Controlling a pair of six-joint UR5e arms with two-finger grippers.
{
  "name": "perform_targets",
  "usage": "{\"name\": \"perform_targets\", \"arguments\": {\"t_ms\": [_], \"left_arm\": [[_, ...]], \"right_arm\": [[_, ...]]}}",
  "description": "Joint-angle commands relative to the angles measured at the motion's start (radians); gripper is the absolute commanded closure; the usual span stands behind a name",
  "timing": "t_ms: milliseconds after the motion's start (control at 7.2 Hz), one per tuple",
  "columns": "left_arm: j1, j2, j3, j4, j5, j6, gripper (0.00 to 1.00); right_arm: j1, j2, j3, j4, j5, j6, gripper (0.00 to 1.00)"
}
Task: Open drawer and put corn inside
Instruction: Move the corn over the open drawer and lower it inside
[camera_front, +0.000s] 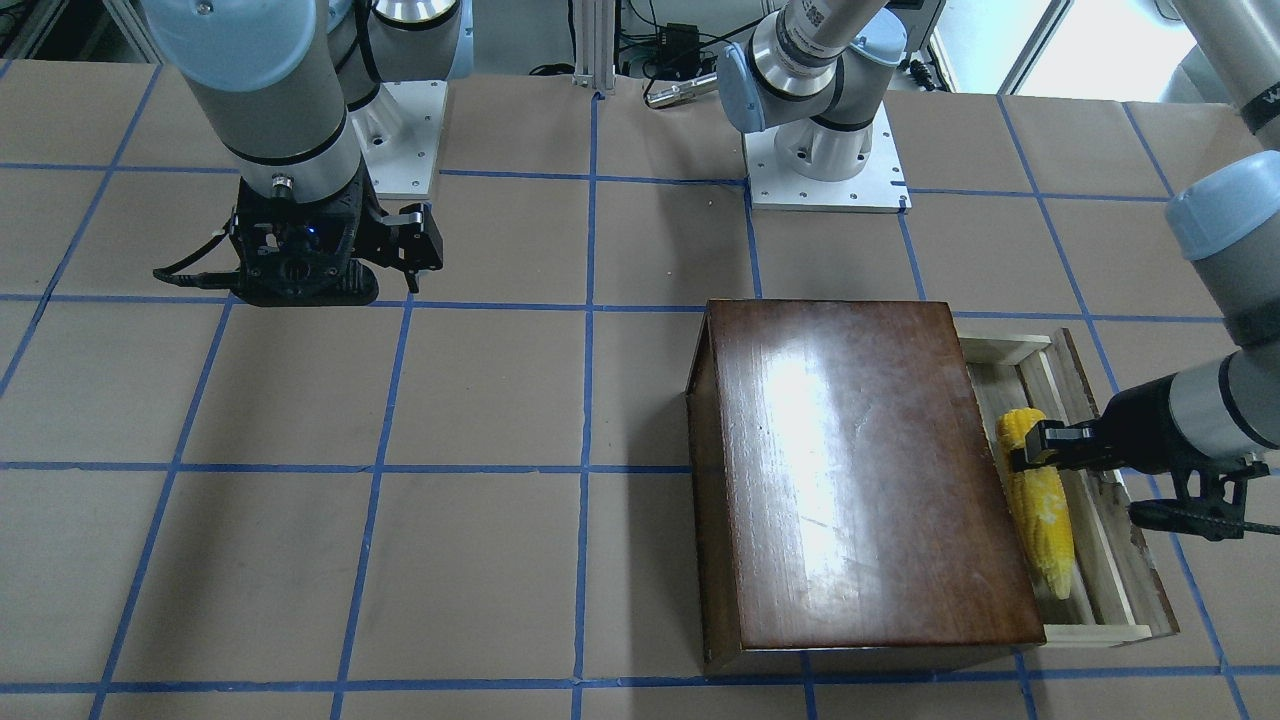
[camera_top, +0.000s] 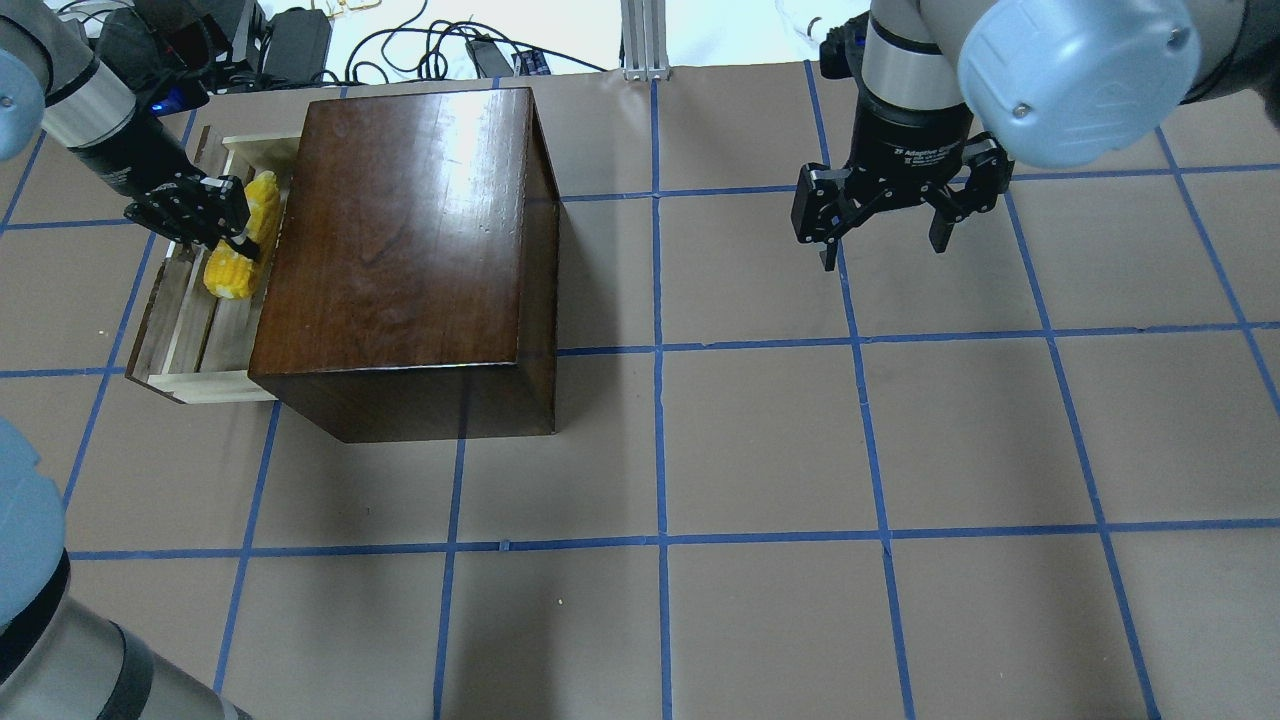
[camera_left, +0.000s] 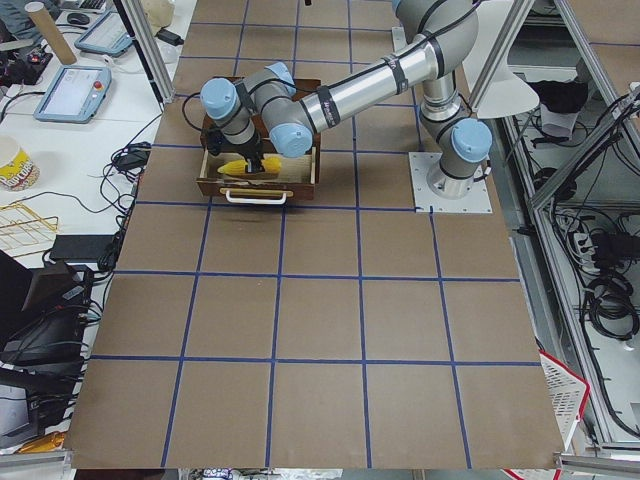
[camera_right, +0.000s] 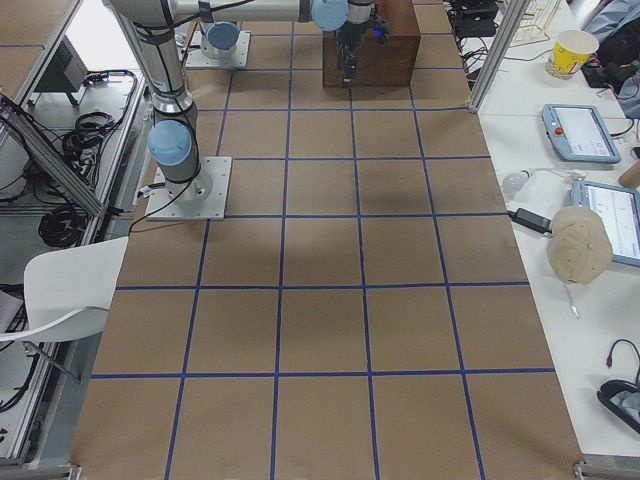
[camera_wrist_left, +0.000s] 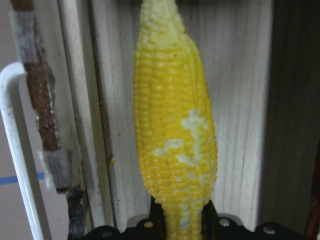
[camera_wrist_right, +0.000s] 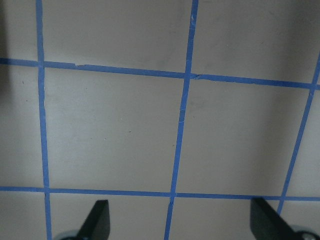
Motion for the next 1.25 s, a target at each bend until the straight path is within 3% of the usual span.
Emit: {"name": "perform_targets", "arguments": {"t_ms": [0, 556, 1111], "left_arm": [[0.0, -0.01, -0.002, 0.0, -0.004, 0.004, 0.72], [0.0, -0.02, 0.003, -0.001, -0.008, -0.002, 0.03], [-0.012, 0.026, 0.018, -0.011, -0.001, -0.002, 0.0]], "right_arm": [[0.0, 0.0, 0.0, 0.0, 0.0, 0.0, 0.0], [0.0, 0.0, 0.0, 0.0, 0.0, 0.0, 0.0], [0.0, 0.0, 0.0, 0.0, 0.0, 0.0, 0.0]]}}
